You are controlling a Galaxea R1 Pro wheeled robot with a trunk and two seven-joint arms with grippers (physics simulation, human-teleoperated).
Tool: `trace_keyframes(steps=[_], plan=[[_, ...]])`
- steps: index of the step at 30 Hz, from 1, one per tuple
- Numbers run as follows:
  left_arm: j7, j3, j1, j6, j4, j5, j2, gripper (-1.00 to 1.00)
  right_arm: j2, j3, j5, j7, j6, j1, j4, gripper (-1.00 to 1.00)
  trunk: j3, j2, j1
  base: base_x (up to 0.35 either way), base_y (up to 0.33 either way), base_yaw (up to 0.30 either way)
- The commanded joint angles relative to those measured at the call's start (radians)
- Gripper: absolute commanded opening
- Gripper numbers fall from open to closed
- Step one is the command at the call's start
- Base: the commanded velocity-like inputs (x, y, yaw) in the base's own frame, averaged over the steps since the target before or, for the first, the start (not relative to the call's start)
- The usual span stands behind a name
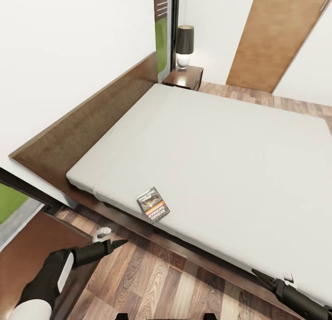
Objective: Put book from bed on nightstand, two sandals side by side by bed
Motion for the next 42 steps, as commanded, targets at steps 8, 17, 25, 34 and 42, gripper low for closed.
trace_keyframes(steps=[8, 17, 25, 34, 42], plan=[[-0.045, 0.003, 0.003, -0.129, 0.161, -0.032, 0.048, 1.0, -0.001, 0.004, -0.009, 0.004, -0.041, 0.0, 0.002, 1.0, -0.001, -0.001, 0.0, 0.0, 0.0, 0.0], [-0.128, 0.005, 0.003, -0.285, 0.347, -0.028, 0.164, 1.0, -0.001, 0.004, -0.01, 0.004, -0.044, 0.0, 0.004, 1.0, -0.001, -0.001, 0.0, 0.0, 0.0, 0.0], [-0.169, 0.018, 0.003, -0.392, 0.481, -0.022, 0.201, 1.0, -0.001, 0.004, 0.0, 0.002, -0.044, 0.0, 0.02, 1.0, -0.001, -0.001, 0.0, 0.0, 0.0, 0.0], [-0.169, 0.018, 0.003, -0.398, 0.487, -0.024, 0.185, 1.0, 0.067, 0.004, 0.11, 0.003, -0.047, 0.0, 0.021, 1.0, -0.001, -0.001, 0.0, 0.0, 0.0, 0.0], [-0.169, 0.018, 0.003, -0.398, 0.487, -0.024, 0.184, 1.0, 0.073, 0.004, 0.111, 0.004, -0.046, 0.0, 0.022, 1.0, -0.001, -0.001, 0.0, 0.0, 0.0, 0.0]])
